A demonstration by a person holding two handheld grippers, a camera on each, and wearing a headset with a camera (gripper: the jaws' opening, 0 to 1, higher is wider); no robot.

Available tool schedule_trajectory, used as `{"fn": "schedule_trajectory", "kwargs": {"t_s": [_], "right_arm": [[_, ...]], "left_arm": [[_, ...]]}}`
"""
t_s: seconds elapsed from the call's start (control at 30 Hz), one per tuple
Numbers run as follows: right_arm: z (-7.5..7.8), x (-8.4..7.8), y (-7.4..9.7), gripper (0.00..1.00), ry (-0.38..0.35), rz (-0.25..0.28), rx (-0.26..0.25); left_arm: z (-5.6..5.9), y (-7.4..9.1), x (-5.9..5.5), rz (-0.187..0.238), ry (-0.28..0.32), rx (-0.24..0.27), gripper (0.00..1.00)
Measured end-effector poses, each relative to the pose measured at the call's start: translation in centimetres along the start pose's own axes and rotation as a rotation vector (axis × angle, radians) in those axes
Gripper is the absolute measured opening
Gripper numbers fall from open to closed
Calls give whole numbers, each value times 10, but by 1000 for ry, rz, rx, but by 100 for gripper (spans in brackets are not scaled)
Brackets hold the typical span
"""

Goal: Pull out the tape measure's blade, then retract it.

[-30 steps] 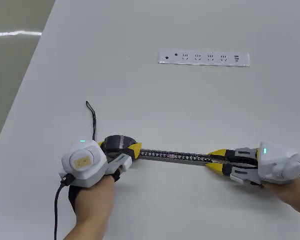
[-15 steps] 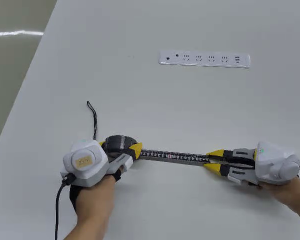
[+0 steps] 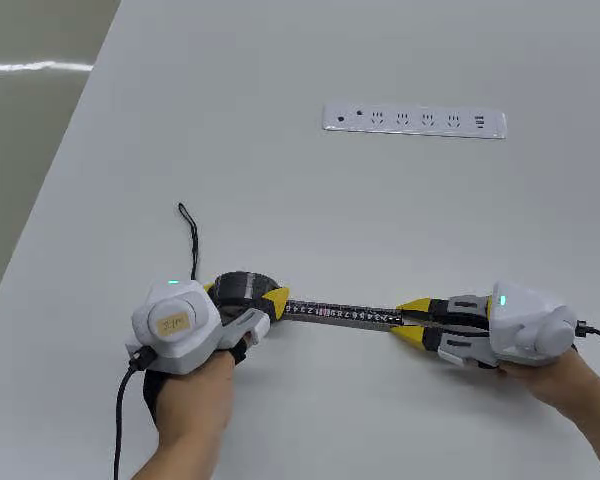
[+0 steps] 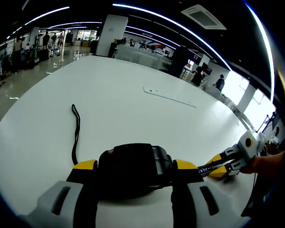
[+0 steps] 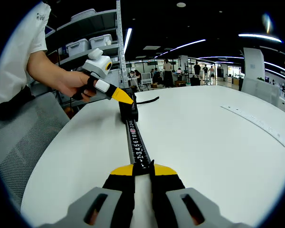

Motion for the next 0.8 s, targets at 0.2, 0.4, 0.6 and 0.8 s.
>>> {"fn": "schedule_trajectory", "kwargs": {"t_s": [0.2, 0.4, 0.6, 0.8], "right_arm": [[-1, 2, -4, 11, -2, 1, 1], [-2, 4, -9, 11, -1, 1, 3], [-2, 5, -14, 11, -3, 1, 6], [-3, 7, -18, 11, -6, 2, 9]], "left_arm": [[0, 0, 0, -1, 2, -1, 59], [0, 0, -1, 0, 5, 0, 59], [0, 0, -1, 0, 7, 1, 59], [0, 0, -1, 1, 6, 2, 59]]}}
Point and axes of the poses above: the centre of the closed fingertips' face, and the gripper's own axes: y roughly backward along the fingers, z roughly to its right, x roughly out of its top, the point moved 1 cm from there along y, roughly backward along the fingers, and after that the axes turned 4 degrees about z, right-handed, at the moved point
